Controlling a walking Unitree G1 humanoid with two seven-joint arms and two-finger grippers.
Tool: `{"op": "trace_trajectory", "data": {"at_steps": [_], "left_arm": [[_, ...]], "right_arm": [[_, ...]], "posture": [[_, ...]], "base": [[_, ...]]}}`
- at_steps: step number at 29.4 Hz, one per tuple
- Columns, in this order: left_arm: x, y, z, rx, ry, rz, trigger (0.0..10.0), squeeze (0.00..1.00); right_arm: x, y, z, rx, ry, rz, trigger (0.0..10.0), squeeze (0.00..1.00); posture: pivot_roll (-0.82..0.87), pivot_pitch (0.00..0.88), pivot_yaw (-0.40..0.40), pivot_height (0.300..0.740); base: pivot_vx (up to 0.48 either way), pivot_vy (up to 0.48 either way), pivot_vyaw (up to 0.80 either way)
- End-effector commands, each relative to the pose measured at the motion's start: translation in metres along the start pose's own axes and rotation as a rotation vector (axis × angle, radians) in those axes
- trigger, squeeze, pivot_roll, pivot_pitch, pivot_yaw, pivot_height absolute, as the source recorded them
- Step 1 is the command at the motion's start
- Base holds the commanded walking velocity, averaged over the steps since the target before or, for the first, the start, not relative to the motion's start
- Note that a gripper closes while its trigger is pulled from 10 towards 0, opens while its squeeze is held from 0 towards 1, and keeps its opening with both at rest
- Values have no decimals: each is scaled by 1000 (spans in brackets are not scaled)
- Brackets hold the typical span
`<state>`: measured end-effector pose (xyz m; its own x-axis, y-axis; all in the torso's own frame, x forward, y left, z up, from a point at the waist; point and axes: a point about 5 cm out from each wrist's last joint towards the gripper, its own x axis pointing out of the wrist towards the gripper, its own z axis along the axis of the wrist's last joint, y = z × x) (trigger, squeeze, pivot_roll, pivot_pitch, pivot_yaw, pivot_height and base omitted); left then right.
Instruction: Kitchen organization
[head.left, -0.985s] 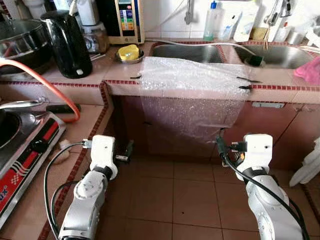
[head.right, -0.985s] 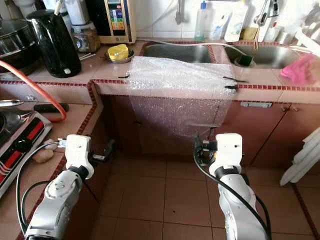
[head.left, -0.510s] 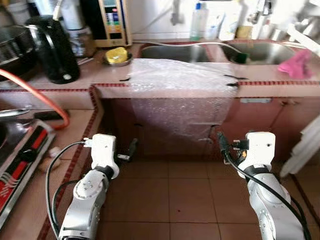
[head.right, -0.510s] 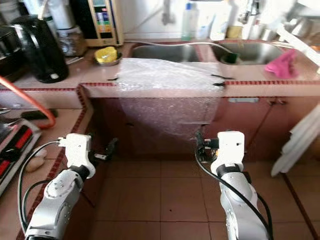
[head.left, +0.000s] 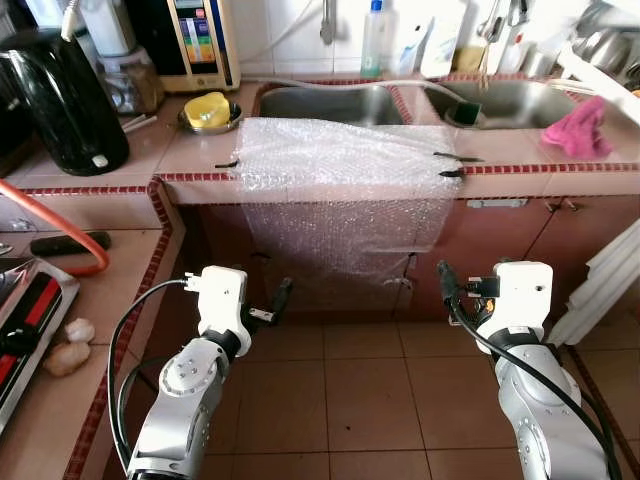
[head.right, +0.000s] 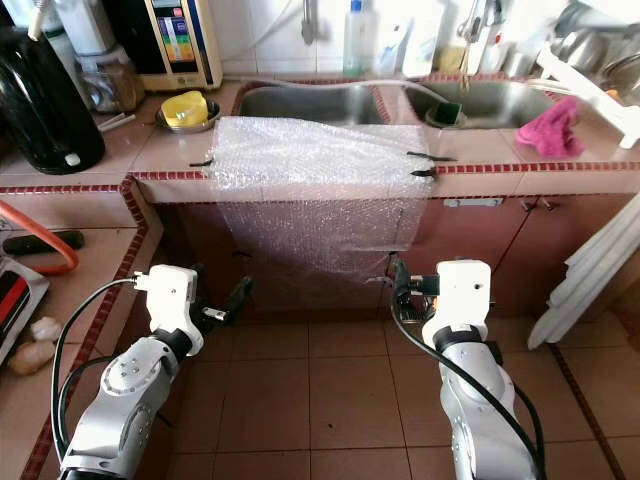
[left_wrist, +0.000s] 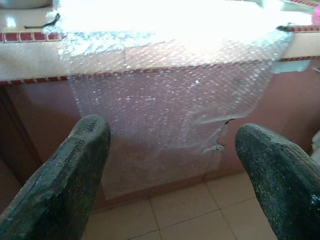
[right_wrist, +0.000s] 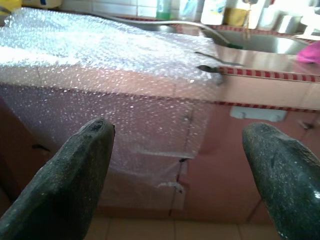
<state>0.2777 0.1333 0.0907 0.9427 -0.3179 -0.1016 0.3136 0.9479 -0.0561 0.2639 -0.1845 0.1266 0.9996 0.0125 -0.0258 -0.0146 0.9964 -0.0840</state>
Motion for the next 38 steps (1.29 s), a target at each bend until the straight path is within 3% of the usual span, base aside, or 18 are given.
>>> {"op": "trace_trajectory", "data": {"at_steps": [1,26,38], "left_arm": [[0,2,2,0,-8,1,10000,0],[7,-1,10,9,-41,14,10000,0],[10,7,18,10,-75,94,10000,0]], "right_arm": [[0,-1,0,-11,-3,1,10000,0],[6,0,9,-39,-42,24,10000,0],[12,-1,15,-18,-47,10,10000,0]], "posture": [[-24,0,41,740],[-20,0,24,740],[-15,0,24,740]], "base": [[405,0,0],[417,0,0],[0,-20,0]]}}
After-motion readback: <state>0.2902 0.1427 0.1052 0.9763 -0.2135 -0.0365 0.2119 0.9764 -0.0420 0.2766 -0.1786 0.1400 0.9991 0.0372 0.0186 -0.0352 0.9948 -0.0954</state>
